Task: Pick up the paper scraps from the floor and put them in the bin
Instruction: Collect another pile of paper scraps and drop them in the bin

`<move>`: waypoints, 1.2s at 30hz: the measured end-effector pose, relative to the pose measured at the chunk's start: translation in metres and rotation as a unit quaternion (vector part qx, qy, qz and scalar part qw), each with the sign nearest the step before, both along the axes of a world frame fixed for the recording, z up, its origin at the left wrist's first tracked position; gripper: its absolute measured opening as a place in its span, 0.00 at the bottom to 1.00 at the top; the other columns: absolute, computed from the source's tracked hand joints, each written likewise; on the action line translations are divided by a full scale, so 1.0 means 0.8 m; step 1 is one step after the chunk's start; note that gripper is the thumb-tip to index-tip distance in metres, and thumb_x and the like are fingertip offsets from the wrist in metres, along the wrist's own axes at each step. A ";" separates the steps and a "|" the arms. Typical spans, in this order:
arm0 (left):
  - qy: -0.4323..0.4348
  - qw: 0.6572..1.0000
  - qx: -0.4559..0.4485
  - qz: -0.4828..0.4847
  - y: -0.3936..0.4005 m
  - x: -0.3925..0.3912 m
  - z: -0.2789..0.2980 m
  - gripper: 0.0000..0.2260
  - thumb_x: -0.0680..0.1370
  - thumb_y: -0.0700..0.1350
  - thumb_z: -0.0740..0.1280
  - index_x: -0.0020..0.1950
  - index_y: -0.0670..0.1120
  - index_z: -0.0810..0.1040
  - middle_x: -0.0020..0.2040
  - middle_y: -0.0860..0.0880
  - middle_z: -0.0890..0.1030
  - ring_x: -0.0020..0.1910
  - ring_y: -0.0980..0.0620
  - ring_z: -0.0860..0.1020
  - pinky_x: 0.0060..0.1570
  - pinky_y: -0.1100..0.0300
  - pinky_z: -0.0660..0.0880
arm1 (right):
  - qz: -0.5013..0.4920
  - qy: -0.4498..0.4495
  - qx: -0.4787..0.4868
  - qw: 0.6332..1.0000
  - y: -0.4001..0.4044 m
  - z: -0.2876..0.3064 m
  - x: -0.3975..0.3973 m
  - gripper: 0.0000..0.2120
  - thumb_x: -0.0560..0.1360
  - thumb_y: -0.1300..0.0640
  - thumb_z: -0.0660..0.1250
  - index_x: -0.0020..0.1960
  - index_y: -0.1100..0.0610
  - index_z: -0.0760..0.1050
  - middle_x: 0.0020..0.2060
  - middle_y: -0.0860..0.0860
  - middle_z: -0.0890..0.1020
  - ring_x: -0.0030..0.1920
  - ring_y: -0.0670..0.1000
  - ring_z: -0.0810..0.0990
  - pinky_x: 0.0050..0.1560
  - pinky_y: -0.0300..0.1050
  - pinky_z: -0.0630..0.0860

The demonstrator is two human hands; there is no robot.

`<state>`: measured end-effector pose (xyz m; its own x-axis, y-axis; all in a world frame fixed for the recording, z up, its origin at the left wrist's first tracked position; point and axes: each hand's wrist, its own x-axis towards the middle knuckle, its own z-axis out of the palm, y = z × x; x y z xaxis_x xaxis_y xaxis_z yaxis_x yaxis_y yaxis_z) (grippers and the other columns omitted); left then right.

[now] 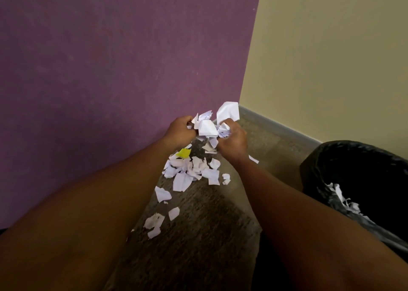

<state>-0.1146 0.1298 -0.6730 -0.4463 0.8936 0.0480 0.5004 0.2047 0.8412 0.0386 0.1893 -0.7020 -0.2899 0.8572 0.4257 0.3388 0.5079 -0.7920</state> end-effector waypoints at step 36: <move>-0.054 0.972 -0.095 -0.208 0.137 0.355 0.058 0.13 0.73 0.39 0.66 0.57 0.46 0.77 0.48 0.44 0.83 0.42 0.47 0.78 0.43 0.56 0.75 | -0.190 0.058 -0.104 0.975 0.043 0.060 0.360 0.12 0.60 0.55 0.72 0.42 0.49 0.74 0.39 0.55 0.81 0.35 0.50 0.76 0.37 0.45 0.75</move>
<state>0.1691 0.2392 -0.6268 -0.0379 0.9860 -0.1622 0.4836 0.1601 0.8605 0.3265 0.2239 -0.6542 0.1055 0.9642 0.2431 0.3736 0.1881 -0.9083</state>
